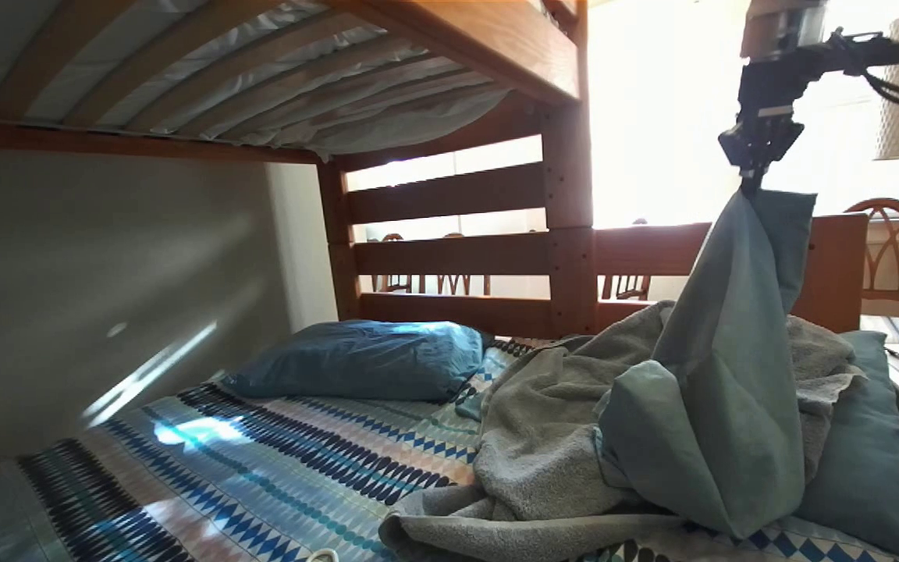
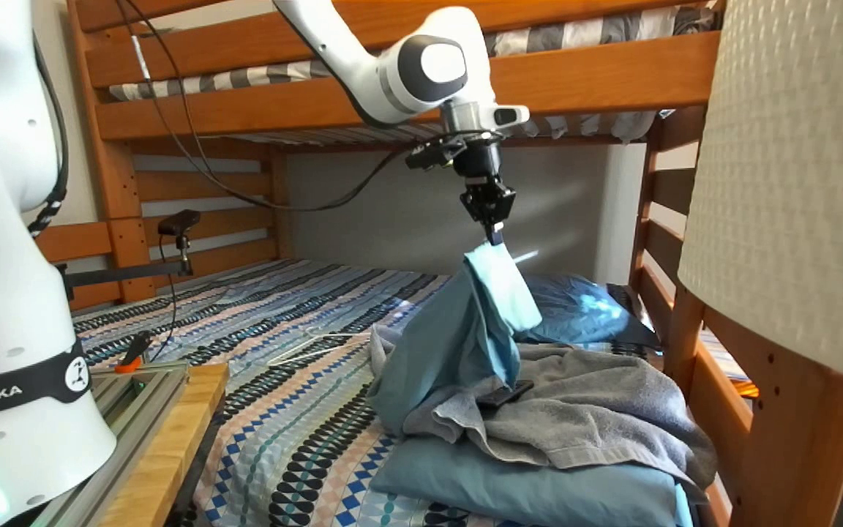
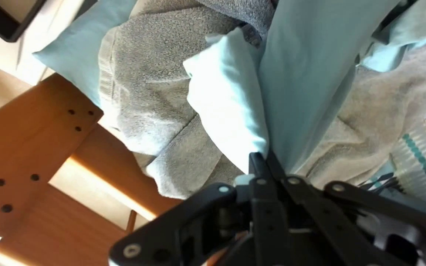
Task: Unfold the blue pillowcase on the towel
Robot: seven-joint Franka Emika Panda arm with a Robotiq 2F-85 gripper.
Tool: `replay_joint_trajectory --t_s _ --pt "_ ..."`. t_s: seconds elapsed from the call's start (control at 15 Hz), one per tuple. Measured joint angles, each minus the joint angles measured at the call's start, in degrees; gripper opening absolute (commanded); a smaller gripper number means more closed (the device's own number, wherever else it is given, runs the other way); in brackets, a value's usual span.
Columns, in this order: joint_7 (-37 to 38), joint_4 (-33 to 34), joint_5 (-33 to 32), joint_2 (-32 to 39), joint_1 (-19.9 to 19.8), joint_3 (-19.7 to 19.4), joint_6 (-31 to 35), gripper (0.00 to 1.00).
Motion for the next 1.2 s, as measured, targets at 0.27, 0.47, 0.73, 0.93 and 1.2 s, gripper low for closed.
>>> replay_joint_trajectory --t_s 0.27,0.47,0.73,0.93,1.2 --pt "15.20 -6.94 -8.08 -11.04 -0.35 -0.13 -0.10 0.01" --pt "25.47 -9.98 -15.06 -15.33 -2.32 1.36 -1.54 0.34" --pt "27.21 -10.60 -16.05 -14.99 -3.50 3.33 -5.53 0.61" --pt "25.10 -10.60 -15.71 -13.03 -3.33 4.26 -6.19 0.83" --pt "14.63 -10.50 -13.72 -8.60 -1.96 5.05 -1.31 1.00"
